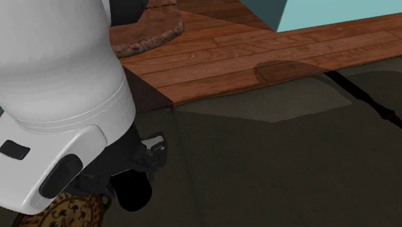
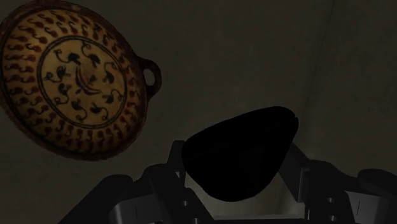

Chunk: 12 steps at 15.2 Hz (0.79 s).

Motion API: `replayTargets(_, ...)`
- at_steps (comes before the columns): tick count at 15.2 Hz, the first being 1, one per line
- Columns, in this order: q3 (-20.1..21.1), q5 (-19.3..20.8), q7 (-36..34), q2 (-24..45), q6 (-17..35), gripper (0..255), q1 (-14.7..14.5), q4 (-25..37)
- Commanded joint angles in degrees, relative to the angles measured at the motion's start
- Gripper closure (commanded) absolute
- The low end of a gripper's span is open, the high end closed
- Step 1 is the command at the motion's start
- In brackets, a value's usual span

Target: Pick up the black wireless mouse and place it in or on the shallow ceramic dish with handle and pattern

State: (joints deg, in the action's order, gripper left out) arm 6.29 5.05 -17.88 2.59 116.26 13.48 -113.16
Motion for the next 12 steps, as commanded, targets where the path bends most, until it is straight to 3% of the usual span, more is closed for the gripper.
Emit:
replayTargets(1, -1.3, -0.3, 2.9, -2.2, 0.8, 255, 1.5, -2.8)
replayTargets(12, -8.7, -0.3, 16.8, -9.3, 3.5, 255, 8.1, -11.5)
